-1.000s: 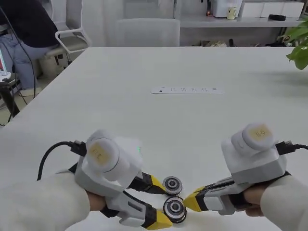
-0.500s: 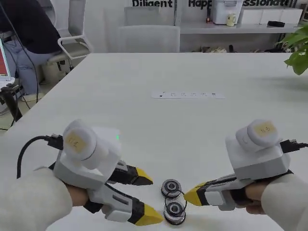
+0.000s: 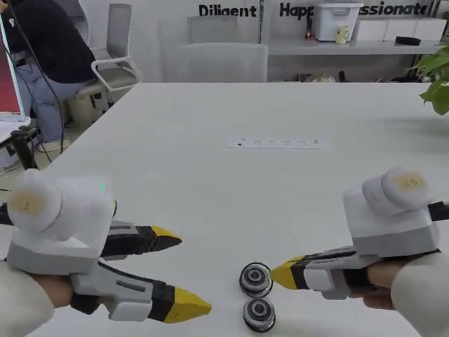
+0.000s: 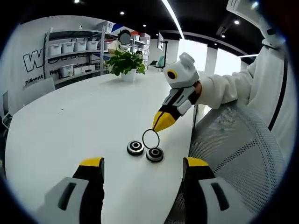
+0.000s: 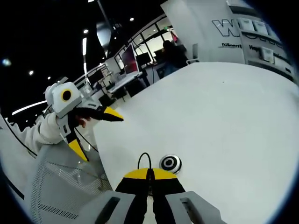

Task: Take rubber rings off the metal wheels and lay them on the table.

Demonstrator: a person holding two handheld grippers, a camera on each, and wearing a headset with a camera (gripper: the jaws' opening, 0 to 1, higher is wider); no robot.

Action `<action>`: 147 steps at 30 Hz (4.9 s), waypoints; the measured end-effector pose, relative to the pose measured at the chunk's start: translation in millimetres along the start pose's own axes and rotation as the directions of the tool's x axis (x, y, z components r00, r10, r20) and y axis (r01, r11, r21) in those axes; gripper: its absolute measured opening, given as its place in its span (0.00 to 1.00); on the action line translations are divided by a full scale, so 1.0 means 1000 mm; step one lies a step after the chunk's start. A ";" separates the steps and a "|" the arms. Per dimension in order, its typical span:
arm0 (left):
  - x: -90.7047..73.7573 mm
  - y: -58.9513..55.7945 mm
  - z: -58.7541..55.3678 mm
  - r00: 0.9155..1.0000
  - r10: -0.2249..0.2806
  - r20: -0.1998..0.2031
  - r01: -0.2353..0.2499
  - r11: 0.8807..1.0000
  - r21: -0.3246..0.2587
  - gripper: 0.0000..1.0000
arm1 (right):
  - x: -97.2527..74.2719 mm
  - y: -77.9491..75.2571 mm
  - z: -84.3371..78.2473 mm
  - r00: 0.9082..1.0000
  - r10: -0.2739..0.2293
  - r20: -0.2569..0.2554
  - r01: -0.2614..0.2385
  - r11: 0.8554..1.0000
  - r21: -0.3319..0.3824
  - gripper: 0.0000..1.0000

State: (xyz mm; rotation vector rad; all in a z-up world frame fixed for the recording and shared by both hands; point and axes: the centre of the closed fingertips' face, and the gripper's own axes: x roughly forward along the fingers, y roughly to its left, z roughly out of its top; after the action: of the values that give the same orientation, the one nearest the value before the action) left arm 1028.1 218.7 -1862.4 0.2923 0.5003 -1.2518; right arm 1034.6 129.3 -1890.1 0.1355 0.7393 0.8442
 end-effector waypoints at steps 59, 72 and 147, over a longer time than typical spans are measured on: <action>0.004 0.003 -0.065 0.988 -0.072 -0.140 0.055 0.991 -0.122 0.78 | 0.043 0.042 -0.011 0.985 0.156 0.076 -0.159 0.986 0.044 0.00; 0.004 0.000 -0.069 0.984 -0.083 -0.157 0.063 0.989 -0.132 0.76 | 0.059 0.041 -0.033 0.989 0.145 0.021 -0.146 0.984 0.103 0.00; 0.003 -0.008 -0.046 0.991 -0.093 -0.099 0.084 0.992 -0.096 0.69 | 0.011 -0.018 0.031 0.980 -0.082 0.182 0.087 0.996 -0.019 0.06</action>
State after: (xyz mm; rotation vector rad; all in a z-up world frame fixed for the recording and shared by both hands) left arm 1011.8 235.1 -1902.6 0.2606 0.6634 -1.3002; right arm 1070.8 131.2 -1879.6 0.1535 0.5583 0.7494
